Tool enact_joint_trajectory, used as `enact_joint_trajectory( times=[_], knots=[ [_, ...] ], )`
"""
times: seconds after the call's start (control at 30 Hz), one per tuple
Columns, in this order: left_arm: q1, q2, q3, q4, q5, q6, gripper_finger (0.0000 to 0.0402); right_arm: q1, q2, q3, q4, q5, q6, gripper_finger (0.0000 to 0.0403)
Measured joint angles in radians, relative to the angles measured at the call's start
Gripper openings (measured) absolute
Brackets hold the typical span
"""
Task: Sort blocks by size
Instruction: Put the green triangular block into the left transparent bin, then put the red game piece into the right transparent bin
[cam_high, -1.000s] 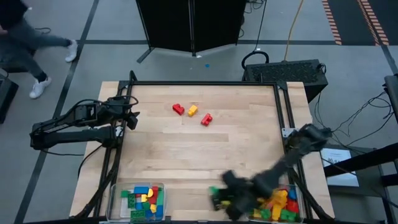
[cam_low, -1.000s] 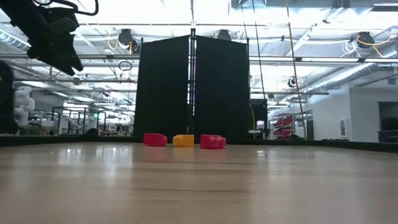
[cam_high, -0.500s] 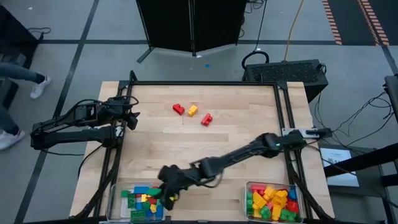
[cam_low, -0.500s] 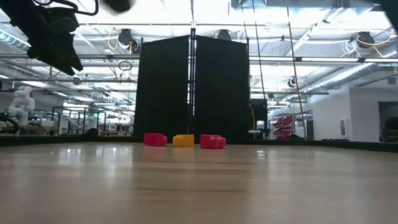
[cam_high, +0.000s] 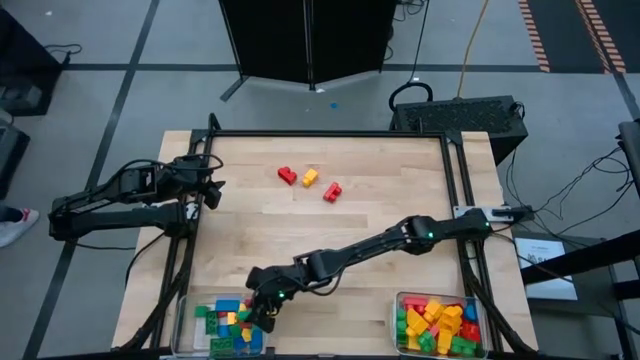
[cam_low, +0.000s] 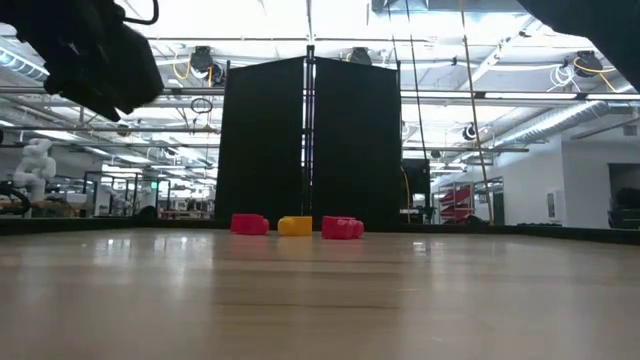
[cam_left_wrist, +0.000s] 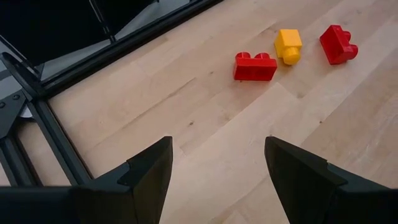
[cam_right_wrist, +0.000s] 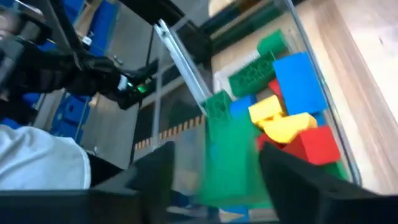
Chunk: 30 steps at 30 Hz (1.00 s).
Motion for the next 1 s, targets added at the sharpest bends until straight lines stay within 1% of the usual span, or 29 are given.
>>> enact_joint_trajectory(
  times=[0.07,0.1,0.17,0.23,0.3,0.43,0.5,0.57,0.67,0.73,0.77,0.8,0.83,0.87,1.0],
  knots=[
    [0.000,0.000,0.000,0.000,0.000,0.000,0.0255,-0.001,-0.003,0.015,0.002,-0.001,0.016,0.0257],
    [0.000,0.000,0.000,0.000,0.000,0.000,0.0255,-0.002,-0.004,0.021,0.005,-0.002,0.022,0.0273],
    [0.000,-0.001,0.000,0.000,0.000,0.000,0.0255,-0.007,-0.007,0.022,0.029,-0.004,0.042,0.0289],
    [0.000,-0.001,0.000,0.000,0.000,0.002,0.0255,-0.011,-0.017,0.022,0.023,-0.006,0.045,0.0290],
    [0.000,-0.001,0.000,0.000,0.000,0.002,0.0255,-0.017,-0.036,0.021,0.015,-0.009,0.040,0.0282],
    [0.000,-0.001,0.000,0.000,0.000,0.002,0.0255,-0.051,-0.128,0.022,-0.092,0.009,-0.022,0.0256],
    [0.000,-0.001,0.000,0.000,-0.001,0.001,0.0255,-0.079,-0.178,0.023,-0.234,0.083,-0.068,0.0244],
    [0.000,-0.001,0.000,0.000,-0.001,0.001,0.0255,-0.113,-0.222,0.024,-0.409,0.214,-0.115,0.0233],
    [0.000,-0.001,0.000,0.000,-0.001,0.000,0.0255,-0.174,-0.269,0.022,-0.674,0.517,-0.139,0.0220],
    [0.000,-0.001,0.000,0.001,-0.001,0.000,0.0255,-0.221,-0.295,0.022,-0.819,0.726,-0.089,0.0214],
    [0.000,-0.001,0.000,0.001,-0.001,0.000,0.0255,-0.245,-0.307,0.022,-0.876,0.804,-0.055,0.0212],
    [0.000,-0.001,0.000,0.000,-0.001,0.000,0.0255,-0.272,-0.313,0.022,-0.921,0.858,-0.022,0.0211],
    [0.000,-0.001,0.000,0.001,-0.001,0.000,0.0255,-0.300,-0.315,0.023,-0.962,0.889,0.004,0.0211],
    [0.000,-0.001,0.000,0.001,-0.001,0.000,0.0255,-0.327,-0.315,0.023,-0.999,0.896,0.023,0.0211],
    [0.000,-0.001,0.000,0.001,-0.001,0.000,0.0255,-0.430,-0.286,0.021,-1.146,0.871,0.109,0.0215]
  ],
)
